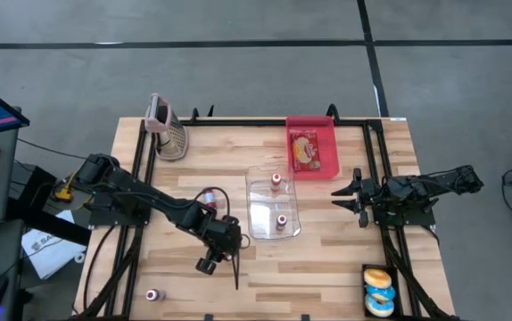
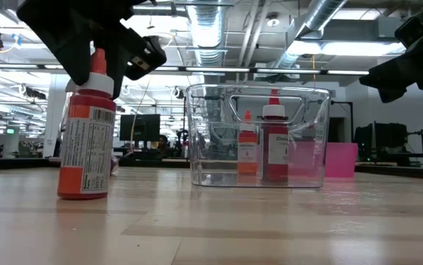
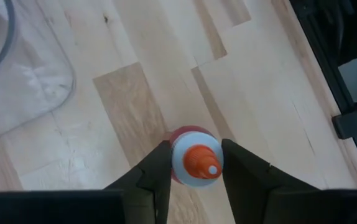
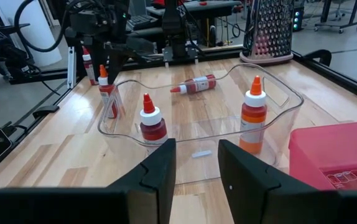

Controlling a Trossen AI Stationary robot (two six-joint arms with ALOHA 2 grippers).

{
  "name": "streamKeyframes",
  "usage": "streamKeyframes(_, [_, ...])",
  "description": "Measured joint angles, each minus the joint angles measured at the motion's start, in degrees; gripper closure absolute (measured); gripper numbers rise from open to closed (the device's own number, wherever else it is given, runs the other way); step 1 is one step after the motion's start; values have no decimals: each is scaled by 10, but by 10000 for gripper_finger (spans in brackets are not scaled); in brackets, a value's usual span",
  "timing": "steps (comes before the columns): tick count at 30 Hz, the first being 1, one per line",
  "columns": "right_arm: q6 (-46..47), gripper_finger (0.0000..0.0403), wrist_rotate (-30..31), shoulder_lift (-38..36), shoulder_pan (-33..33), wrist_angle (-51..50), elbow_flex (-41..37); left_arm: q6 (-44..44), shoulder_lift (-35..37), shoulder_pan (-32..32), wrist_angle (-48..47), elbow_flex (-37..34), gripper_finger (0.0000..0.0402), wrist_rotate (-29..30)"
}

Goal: Pick & Place Food Item
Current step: Put the orange food coloring bottle into the transparent bin

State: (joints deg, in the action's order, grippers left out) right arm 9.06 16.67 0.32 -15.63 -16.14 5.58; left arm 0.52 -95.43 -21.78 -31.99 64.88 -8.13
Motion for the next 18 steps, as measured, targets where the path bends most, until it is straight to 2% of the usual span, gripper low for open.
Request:
streamKeyframes(8, [0, 290, 0, 0, 0, 0, 0, 17, 21, 9, -4, 0, 293, 24])
streamKeyframes(13, [0, 290, 0, 0, 0, 0, 0, 28, 82, 30, -14, 0, 293, 41])
streamKeyframes(18, [0, 290, 0, 0, 0, 0, 0, 32, 162, 71, -31, 0, 293, 85])
